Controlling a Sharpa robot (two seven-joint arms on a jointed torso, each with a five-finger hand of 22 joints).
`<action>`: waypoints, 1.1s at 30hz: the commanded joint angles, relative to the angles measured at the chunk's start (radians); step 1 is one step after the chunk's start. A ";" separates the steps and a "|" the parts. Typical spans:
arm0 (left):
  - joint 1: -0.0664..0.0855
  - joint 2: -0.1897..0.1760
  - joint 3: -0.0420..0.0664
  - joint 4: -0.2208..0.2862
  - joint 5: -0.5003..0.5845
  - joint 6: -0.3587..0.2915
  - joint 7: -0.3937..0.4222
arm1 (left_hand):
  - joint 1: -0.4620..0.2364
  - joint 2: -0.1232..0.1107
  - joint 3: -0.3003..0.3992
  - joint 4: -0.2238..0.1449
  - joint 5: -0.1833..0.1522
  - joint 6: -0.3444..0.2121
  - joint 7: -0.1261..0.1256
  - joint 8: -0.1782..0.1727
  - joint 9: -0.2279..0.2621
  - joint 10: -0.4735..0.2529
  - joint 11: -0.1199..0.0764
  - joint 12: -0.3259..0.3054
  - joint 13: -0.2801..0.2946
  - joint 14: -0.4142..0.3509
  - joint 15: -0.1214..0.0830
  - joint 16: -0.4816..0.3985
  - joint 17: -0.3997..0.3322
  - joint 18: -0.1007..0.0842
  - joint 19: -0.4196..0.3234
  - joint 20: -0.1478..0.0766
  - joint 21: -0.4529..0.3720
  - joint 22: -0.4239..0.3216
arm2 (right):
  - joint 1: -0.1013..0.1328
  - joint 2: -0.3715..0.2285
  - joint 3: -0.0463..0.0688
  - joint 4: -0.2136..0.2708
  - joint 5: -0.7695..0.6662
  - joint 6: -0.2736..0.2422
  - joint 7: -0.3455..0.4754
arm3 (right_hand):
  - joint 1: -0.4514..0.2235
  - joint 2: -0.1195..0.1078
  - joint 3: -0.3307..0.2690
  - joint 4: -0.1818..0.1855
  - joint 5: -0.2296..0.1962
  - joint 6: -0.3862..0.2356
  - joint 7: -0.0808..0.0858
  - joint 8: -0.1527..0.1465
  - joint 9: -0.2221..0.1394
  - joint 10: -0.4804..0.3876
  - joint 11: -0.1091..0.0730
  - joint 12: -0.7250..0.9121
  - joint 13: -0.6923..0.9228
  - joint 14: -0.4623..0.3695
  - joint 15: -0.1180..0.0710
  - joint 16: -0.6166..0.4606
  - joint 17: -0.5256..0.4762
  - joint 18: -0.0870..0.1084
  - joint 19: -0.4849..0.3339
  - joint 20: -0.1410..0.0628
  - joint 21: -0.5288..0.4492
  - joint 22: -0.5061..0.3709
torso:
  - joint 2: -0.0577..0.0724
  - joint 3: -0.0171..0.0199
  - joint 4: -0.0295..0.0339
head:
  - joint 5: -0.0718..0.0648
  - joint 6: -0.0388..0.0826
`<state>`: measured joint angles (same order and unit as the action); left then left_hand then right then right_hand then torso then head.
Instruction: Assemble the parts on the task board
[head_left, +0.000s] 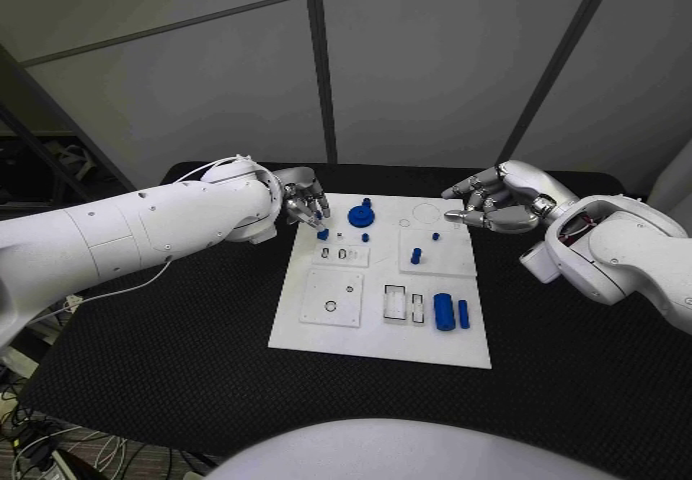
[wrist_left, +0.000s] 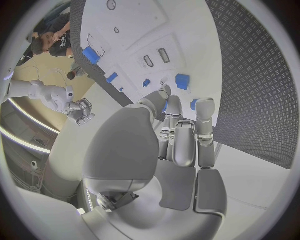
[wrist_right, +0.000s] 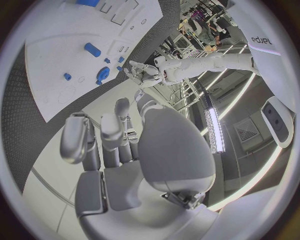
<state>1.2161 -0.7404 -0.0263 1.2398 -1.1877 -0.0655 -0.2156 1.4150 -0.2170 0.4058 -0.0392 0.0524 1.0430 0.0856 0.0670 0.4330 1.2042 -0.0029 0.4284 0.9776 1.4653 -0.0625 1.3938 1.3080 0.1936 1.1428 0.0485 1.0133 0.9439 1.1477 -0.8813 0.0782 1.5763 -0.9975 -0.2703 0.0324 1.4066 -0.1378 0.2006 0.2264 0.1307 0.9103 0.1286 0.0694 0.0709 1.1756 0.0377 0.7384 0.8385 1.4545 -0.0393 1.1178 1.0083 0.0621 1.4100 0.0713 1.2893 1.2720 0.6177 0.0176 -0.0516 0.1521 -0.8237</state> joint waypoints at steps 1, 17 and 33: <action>-0.001 -0.002 -0.002 0.004 -0.070 -0.053 0.117 | 0.008 0.001 0.002 -0.008 -0.004 -0.012 -0.001 -0.006 -0.008 -0.006 0.002 -0.004 -0.004 0.022 0.001 -0.007 0.009 -0.040 -0.012 0.001 -0.005 -0.003 | 0.002 0.000 0.001 0.000 -0.003 0.000 0.006 | -0.008 0.002 0.000 0.005 0.004 0.006 -0.002 -0.003 -0.001 0.008 0.002 0.004 -0.001 0.004 0.000 -0.002 0.001 0.011 0.009 -0.001 -0.005 0.001 | 0.000 -0.0001 0.0004 | 0.001 0.001; -0.006 0.028 -0.032 -0.053 -0.161 -0.035 0.128 | 0.000 -0.005 0.000 -0.011 -0.004 -0.016 0.008 -0.003 -0.031 -0.009 0.010 -0.004 -0.012 0.026 0.005 0.003 0.022 -0.042 -0.010 0.004 0.000 0.007 | 0.002 0.001 0.001 -0.001 -0.003 0.000 0.007 | -0.008 0.002 0.000 0.005 0.004 0.006 -0.002 -0.003 -0.001 0.008 0.002 0.004 -0.001 0.004 0.000 -0.002 0.001 0.011 0.009 -0.001 -0.005 0.001 | 0.000 0.0000 -0.0006 | 0.000 0.000; -0.012 0.047 -0.043 -0.080 -0.181 -0.013 0.110 | -0.008 -0.009 -0.006 -0.012 -0.004 -0.010 0.017 -0.002 -0.055 -0.007 0.026 0.005 -0.015 0.030 0.019 0.013 0.033 -0.046 -0.006 0.014 0.006 0.017 | 0.002 0.003 0.001 -0.002 -0.003 0.001 0.007 | -0.008 0.002 0.000 0.005 0.004 0.006 -0.002 -0.003 -0.001 0.008 0.002 0.004 -0.001 0.004 0.000 -0.002 0.001 0.011 0.009 -0.001 -0.005 0.001 | 0.000 0.0002 -0.0006 | -0.001 0.000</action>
<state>1.2033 -0.6948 -0.0693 1.1609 -1.3492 -0.0937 -0.1067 1.4094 -0.2224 0.4030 -0.0474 0.0525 1.0313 0.0954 0.0671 0.3788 1.1972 0.0186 0.4285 0.9637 1.4653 -0.0482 1.4021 1.3077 0.1938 1.1361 0.0559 1.0152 0.9597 1.1476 -0.8795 0.0781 1.5736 -0.9988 -0.2704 0.0328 1.4067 -0.1378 0.2006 0.2264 0.1307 0.9103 0.1286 0.0694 0.0709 1.1756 0.0377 0.7383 0.8385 1.4544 -0.0393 1.1178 1.0080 0.0621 1.4100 0.0713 1.2893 1.2720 0.6177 0.0175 -0.0523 0.1509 -0.8237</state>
